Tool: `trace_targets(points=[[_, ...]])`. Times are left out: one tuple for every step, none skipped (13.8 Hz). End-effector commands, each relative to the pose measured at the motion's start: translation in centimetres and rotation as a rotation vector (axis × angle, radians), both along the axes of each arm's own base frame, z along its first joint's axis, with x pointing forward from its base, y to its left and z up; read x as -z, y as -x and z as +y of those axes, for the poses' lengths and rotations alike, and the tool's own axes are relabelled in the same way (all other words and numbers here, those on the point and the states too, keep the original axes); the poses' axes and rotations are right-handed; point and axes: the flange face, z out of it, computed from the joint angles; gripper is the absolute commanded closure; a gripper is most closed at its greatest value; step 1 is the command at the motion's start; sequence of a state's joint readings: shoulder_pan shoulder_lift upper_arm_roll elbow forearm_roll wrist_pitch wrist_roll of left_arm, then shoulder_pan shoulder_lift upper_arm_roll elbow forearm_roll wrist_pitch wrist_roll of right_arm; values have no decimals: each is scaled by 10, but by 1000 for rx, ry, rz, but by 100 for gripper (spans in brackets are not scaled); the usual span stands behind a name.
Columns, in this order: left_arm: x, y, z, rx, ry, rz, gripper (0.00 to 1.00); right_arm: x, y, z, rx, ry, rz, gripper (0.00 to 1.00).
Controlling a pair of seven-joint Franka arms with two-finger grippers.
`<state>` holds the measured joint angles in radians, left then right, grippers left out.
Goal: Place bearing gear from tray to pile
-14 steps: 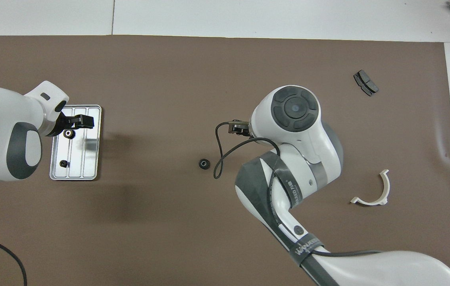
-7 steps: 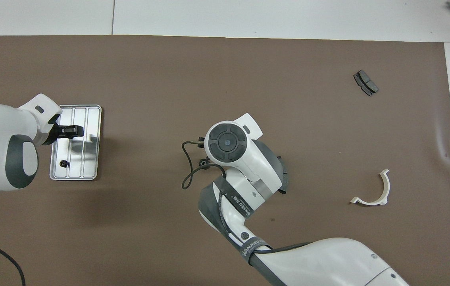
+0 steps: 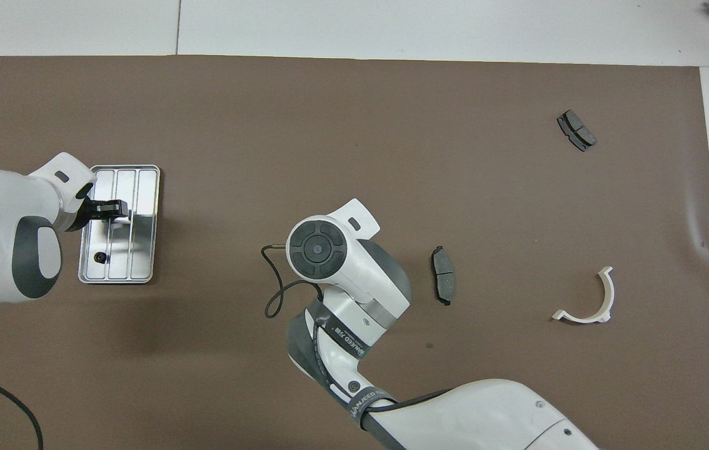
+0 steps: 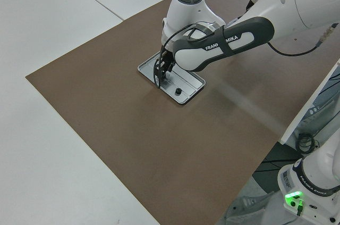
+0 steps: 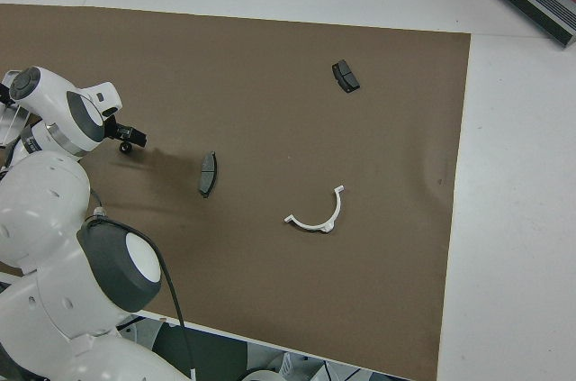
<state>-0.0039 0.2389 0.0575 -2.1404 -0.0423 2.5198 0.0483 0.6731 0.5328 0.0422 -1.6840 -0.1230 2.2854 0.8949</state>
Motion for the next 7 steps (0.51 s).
trace_targets(points=[[5,3,5,11,-13,-26,44,9,4,-4,7,10,4,8],[8,2,5,10,-14,-30,44,8,4,-3,9,2,1,16],[13,2,5,10,-14,-27,44,9,6,-1,4,-1,1,20],[15,1,5,10,-16,-41,44,10,9,2,-1,-5,2,29],[17,-1,5,8,-17,-52,45,9,10,5,2,-16,-2,34],[17,-3,5,5,-17,-58,45,8,9,5,5,-26,-10,34],[17,-4,5,5,-18,-64,47,11,10,5,7,-28,-11,36]])
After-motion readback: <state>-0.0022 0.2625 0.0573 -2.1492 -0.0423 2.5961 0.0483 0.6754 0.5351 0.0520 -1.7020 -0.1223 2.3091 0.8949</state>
